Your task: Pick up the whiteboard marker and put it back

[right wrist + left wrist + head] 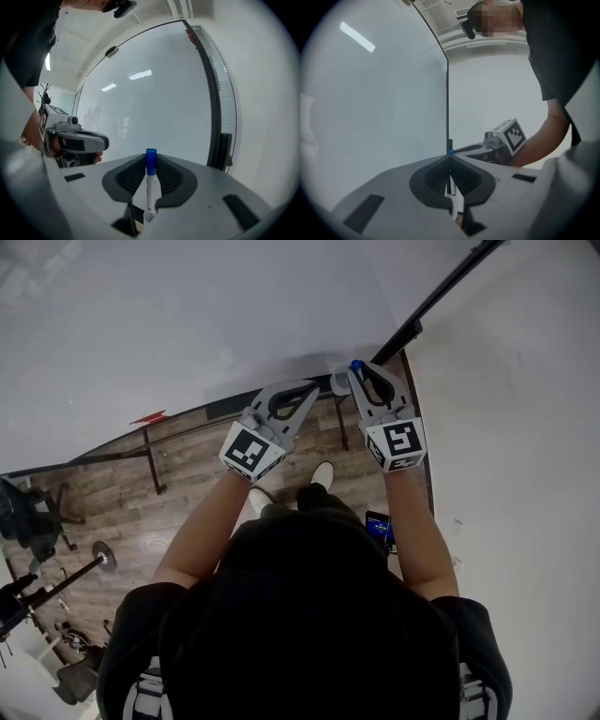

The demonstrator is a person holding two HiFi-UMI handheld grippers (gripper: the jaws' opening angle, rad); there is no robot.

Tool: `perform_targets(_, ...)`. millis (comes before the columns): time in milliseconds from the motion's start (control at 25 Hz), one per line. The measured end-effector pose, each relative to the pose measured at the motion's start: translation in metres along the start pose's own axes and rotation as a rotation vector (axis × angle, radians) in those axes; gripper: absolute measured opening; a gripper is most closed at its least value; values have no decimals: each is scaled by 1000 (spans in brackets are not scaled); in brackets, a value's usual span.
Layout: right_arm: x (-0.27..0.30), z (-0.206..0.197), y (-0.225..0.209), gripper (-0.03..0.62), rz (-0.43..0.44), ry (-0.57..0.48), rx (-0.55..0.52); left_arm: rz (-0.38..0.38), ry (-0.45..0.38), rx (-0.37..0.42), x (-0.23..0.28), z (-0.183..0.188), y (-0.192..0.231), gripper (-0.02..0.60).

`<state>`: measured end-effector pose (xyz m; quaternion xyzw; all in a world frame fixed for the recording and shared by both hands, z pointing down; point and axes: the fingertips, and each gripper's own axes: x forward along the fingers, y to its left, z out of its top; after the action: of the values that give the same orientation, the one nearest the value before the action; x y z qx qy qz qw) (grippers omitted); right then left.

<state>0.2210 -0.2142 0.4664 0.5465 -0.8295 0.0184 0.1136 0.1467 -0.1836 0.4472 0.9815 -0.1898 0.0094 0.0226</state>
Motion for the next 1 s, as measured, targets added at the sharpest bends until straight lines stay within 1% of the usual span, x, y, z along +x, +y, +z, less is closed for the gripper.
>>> perform_targets(160, 8, -21, -9, 67, -10, 22, 32, 3, 10, -6, 10, -10, 0, 3)
perform_targets(360, 18, -47, -19, 66, -12, 58, 46, 22, -7, -12, 26, -14, 3, 3)
perform_targets(600, 27, -81, -21, 66, 20, 126, 33, 32, 20, -23, 34, -23, -1, 3)
perform_targets(760, 31, -100, -20, 66, 31, 164, 27, 56, 3, -20, 34, -21, 0, 3)
perform_targets(1000, 42, -124, -16, 67, 59, 227, 29, 76, 7, -22, 33, -23, 0, 3)
